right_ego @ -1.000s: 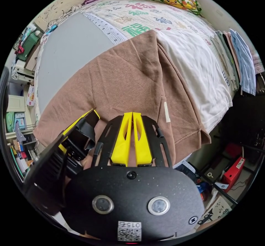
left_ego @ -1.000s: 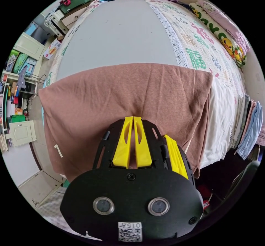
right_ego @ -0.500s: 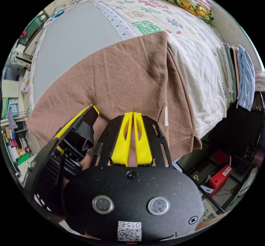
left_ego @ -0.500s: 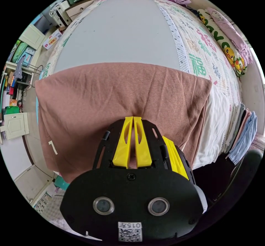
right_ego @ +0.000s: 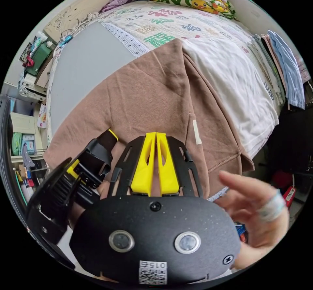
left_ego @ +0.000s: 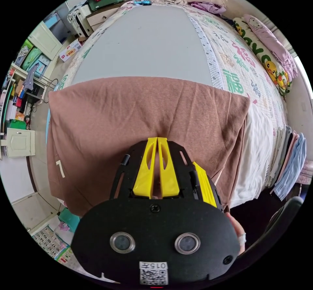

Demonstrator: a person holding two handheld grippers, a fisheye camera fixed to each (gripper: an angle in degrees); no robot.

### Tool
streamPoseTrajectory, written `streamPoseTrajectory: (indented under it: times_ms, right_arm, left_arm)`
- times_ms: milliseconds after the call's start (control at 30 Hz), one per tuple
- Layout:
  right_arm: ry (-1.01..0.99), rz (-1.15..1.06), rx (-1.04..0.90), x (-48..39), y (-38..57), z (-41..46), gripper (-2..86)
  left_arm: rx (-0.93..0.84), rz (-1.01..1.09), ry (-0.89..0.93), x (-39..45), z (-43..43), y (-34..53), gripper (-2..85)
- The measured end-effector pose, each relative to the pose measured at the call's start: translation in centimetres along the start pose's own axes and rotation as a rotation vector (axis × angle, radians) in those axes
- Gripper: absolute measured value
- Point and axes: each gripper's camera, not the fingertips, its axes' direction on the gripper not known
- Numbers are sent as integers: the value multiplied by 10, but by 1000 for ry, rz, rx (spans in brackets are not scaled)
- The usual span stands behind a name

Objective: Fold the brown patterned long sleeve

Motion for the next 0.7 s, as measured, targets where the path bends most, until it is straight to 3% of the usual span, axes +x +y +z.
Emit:
streamPoseTrajectory:
  times_ms: [433, 567, 700]
  right_arm:
    - [212, -166, -63, -81, 5, 1, -7]
    - [376, -445, -150, -128, 7, 4, -9]
    - [569, -682, -139, -171, 28, 4, -10]
  left_arm:
    - [-39, -109, 244, -86, -37, 0, -8]
    - [-113, -134, 456, -131, -46, -3, -8]
    - [-102, -124, 540, -171, -67, 6, -8]
